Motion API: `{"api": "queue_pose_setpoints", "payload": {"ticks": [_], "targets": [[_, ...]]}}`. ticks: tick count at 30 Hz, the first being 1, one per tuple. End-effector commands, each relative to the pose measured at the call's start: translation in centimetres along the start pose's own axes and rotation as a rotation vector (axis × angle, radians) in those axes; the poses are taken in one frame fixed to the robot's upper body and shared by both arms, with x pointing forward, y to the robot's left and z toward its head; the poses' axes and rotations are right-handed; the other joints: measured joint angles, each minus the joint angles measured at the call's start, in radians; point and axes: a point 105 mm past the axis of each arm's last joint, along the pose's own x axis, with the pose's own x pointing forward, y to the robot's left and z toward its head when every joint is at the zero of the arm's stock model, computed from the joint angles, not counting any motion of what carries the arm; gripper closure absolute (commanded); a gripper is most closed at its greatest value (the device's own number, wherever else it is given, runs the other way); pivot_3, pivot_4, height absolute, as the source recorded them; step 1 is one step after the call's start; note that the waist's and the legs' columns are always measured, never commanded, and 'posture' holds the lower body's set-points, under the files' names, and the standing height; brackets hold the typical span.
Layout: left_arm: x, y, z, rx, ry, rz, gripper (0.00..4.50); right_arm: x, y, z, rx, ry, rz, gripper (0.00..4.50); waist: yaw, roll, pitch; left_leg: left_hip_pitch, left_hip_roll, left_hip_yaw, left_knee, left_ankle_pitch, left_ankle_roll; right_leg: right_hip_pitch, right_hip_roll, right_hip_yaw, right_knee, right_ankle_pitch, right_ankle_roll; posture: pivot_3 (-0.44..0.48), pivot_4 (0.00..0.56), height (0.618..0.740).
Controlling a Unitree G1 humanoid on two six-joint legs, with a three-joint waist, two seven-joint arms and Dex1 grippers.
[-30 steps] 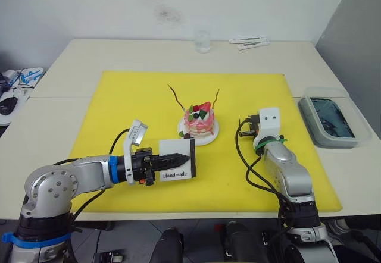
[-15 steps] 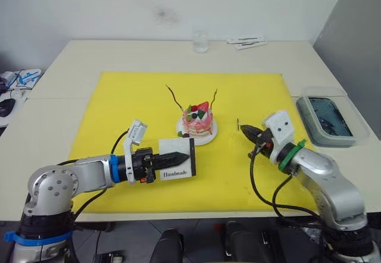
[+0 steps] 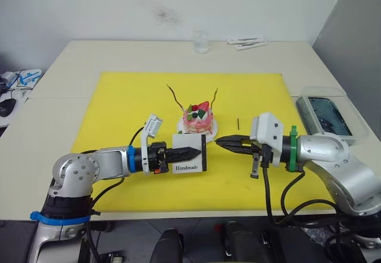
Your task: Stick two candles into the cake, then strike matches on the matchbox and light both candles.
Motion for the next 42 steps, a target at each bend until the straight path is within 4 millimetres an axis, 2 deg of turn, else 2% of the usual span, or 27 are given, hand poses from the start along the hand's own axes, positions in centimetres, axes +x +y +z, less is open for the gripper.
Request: {"api": "queue_pose_setpoints", "payload": {"ticks": [1, 14, 29, 32, 35, 37, 39, 42], "targets": [[0.2, -0.3, 0.7, 0.03, -0.016, -0.026, 4.5, 0.6, 0.4, 0.5, -0.045, -0.001, 0.043, 4.48, 0.0, 0.0, 0.0, 0.0, 0.0, 0.0, 0.0, 0.0, 0.0, 0.0, 0.0, 0.0, 0.0, 0.0, 0.0, 0.0, 0.15, 0.74], [0.2, -0.6, 1.0, 0.042, -0.009, -0.055, 4.5, 1.6, -0.4, -1.8, -0.101, 0.087, 0.037, 4.48, 0.0, 0.0, 0.0, 0.0, 0.0, 0.0, 0.0, 0.0, 0.0, 0.0, 0.0, 0.0, 0.0, 0.0, 0.0, 0.0, 0.15, 0.74], [0.2, -0.9, 1.1, 0.053, -0.021, -0.071, 4.5, 1.8, 0.7, -3.1, -0.138, 0.143, 0.097, 4.48, 0.0, 0.0, 0.0, 0.0, 0.0, 0.0, 0.0, 0.0, 0.0, 0.0, 0.0, 0.0, 0.0, 0.0, 0.0, 0.0, 0.15, 0.74], [0.1, -1.1, 1.8, 0.048, -0.052, -0.084, 4.5, 1.9, 1.6, -3.9, -0.145, 0.18, 0.153, 4.48, 0.0, 0.0, 0.0, 0.0, 0.0, 0.0, 0.001, 0.0, 0.0, 0.0, 0.0, 0.0, 0.0, 0.0, 0.0, 0.0, 0.15, 0.74], [-0.2, -1.1, 3.5, 0.066, -0.107, -0.072, 4.5, 1.4, 4.3, -4.7, -0.147, 0.225, 0.294, 4.48, 0.002, 0.0, 0.0, 0.0, 0.0, 0.0, 0.001, 0.0, 0.0, 0.0, 0.0, 0.0, 0.0, 0.0, 0.0, 0.0, 0.15, 0.74], [-0.6, -0.9, 4.4, 0.082, -0.123, -0.058, 4.5, 1.0, 5.3, -4.5, -0.136, 0.221, 0.339, 4.48, 0.005, -0.001, 0.0, -0.001, 0.0, -0.003, 0.001, 0.0, 0.0, 0.0, 0.0, -0.002, 0.0, 0.0, 0.0, 0.0, 0.15, 0.74], [-1.1, -0.7, 4.8, 0.093, -0.128, -0.037, 4.5, 0.9, 5.3, -4.2, -0.136, 0.216, 0.341, 4.48, 0.001, -0.001, 0.0, -0.002, -0.001, -0.002, 0.001, 0.0, 0.0, 0.0, 0.0, -0.001, 0.0, 0.0, 0.0, 0.0, 0.15, 0.74], [-1.7, -0.7, 4.7, 0.096, -0.111, -0.02, 4.5, 0.9, 4.1, -3.2, -0.131, 0.189, 0.297, 4.48, -0.011, -0.001, 0.0, 0.0, -0.001, 0.0, 0.001, 0.0, 0.0, 0.0, -0.001, 0.001, 0.0, 0.001, 0.001, 0.0, 0.15, 0.74]]}}
